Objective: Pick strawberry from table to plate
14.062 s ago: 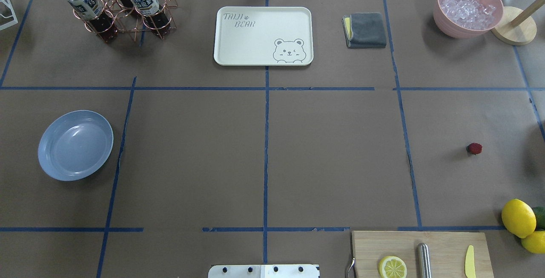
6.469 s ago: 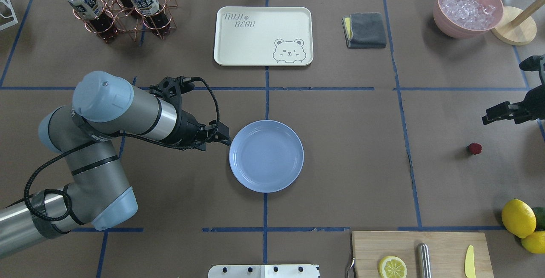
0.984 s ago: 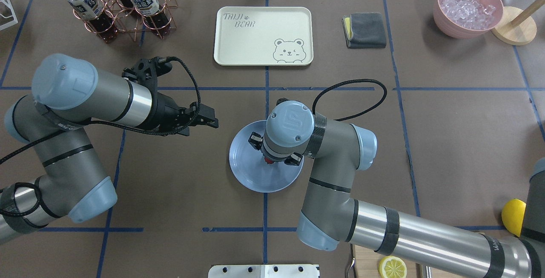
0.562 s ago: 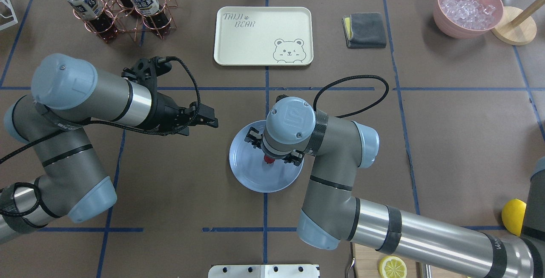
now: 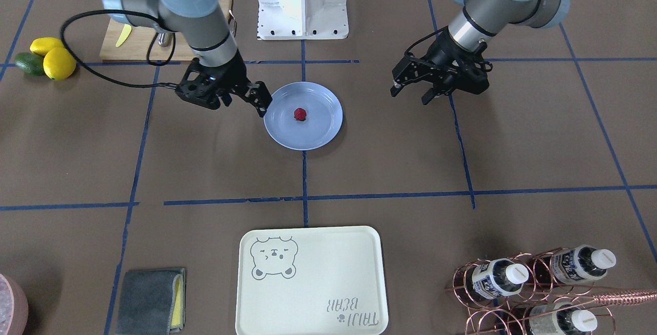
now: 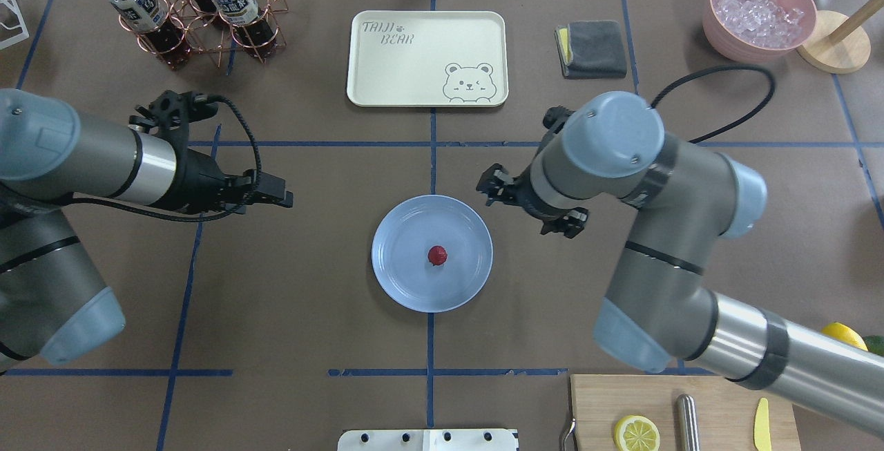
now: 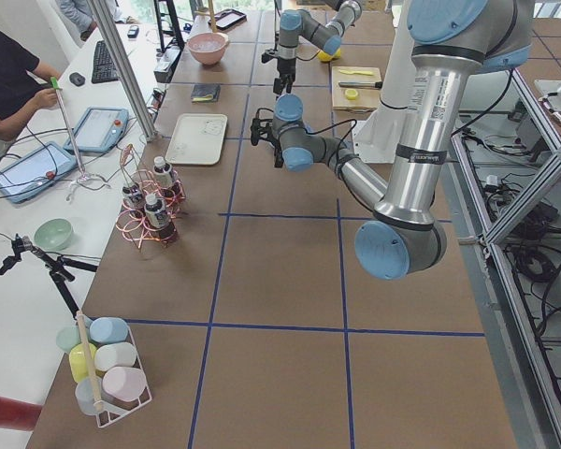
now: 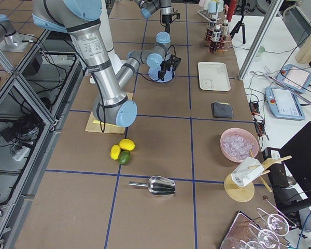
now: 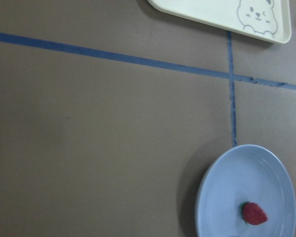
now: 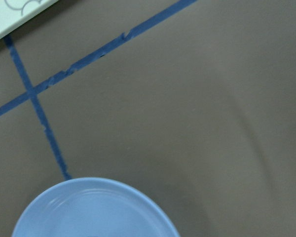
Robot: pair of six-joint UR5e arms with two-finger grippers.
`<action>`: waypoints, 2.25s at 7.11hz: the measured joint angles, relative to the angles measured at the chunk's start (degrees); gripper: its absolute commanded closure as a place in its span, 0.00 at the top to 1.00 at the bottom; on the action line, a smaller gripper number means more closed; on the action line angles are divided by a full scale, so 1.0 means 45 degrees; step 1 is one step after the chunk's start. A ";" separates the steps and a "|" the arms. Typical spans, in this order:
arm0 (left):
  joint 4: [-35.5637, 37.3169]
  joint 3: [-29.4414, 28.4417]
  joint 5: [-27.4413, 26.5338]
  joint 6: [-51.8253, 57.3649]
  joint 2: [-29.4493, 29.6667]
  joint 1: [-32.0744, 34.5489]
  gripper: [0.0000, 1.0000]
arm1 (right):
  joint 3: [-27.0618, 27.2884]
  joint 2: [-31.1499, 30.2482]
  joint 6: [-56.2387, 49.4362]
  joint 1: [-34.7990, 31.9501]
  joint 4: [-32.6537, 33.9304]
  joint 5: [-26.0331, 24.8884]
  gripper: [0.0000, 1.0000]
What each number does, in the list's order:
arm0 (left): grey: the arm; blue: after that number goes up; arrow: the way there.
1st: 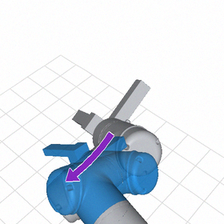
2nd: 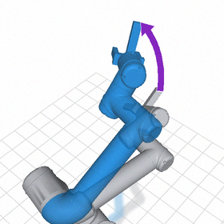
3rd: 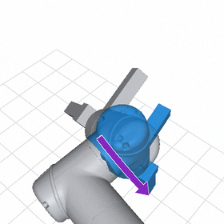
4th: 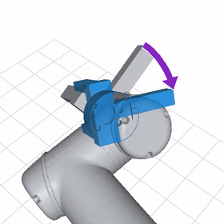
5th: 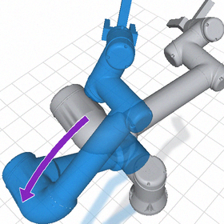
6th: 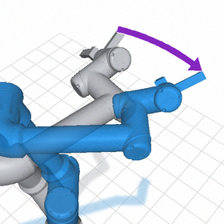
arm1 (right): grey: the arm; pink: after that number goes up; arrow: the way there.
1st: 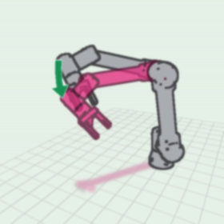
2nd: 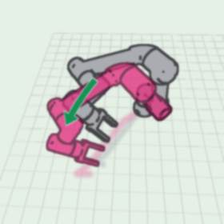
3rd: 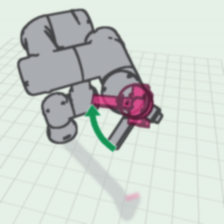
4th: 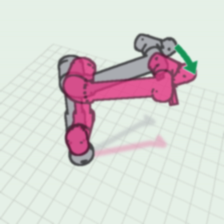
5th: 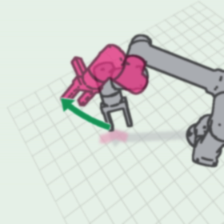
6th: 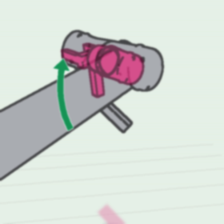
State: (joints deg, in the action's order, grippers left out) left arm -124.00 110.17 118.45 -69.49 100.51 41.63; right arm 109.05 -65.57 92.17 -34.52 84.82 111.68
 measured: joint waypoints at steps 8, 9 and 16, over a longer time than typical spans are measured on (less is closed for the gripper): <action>0.5136 -0.0966 0.2597 1.5931 -0.3452 0.8543 1.00 | -0.0318 -0.6318 -1.5273 -0.8708 0.0145 0.4069 1.00; 0.7159 -0.0914 0.2656 1.6875 -0.3091 0.9366 1.00 | -0.1032 -0.6339 -1.7043 -0.9358 0.0121 0.4248 1.00; 0.7216 -0.2525 0.4917 1.7328 -0.3223 0.9967 1.00 | -0.2011 -0.6766 -2.0164 -1.0676 0.0055 0.5916 1.00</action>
State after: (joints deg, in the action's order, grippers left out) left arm -91.53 98.81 140.58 8.49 86.00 86.48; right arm 100.00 -96.02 1.43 -82.56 85.07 138.30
